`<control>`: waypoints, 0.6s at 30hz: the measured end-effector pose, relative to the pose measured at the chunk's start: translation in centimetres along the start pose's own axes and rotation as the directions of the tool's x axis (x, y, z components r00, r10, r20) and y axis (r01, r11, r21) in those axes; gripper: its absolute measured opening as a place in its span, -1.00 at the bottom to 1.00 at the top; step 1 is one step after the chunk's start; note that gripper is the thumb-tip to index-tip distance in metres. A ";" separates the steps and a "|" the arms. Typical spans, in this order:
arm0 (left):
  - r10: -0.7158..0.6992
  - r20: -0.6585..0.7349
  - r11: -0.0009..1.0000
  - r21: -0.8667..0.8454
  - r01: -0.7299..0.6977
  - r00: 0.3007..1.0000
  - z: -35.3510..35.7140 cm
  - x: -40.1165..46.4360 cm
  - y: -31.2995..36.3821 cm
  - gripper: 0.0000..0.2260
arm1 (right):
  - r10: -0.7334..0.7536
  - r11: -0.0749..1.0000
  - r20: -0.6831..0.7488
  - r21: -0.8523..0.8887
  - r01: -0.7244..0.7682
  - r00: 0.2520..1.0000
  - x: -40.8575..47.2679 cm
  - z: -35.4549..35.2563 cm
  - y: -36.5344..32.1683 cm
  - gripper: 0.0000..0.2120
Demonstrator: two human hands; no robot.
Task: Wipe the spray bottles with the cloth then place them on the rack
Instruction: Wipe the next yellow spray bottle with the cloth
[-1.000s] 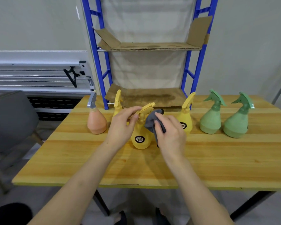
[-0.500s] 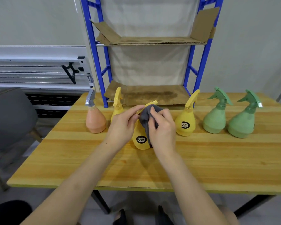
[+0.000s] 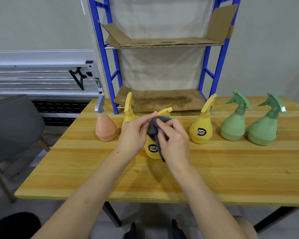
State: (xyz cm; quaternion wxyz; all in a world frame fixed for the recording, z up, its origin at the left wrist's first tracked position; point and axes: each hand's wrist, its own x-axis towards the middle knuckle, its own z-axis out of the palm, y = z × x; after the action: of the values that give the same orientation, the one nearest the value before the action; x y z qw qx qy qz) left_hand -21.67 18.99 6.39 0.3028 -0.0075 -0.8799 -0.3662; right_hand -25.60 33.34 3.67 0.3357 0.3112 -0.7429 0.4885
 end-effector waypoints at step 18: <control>-0.016 -0.018 1.000 0.008 0.016 1.000 -0.2 0.0 0.1 -0.64 | 0.054 0.998 -0.036 -0.033 -0.056 0.998 0.1 -1.9 -0.9 -0.78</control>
State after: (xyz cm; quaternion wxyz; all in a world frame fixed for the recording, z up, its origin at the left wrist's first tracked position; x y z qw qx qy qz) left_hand -21.51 18.95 6.60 0.3078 0.0039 -0.8786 -0.3652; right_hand -24.59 34.82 4.77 0.3403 0.2763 -0.7533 0.4904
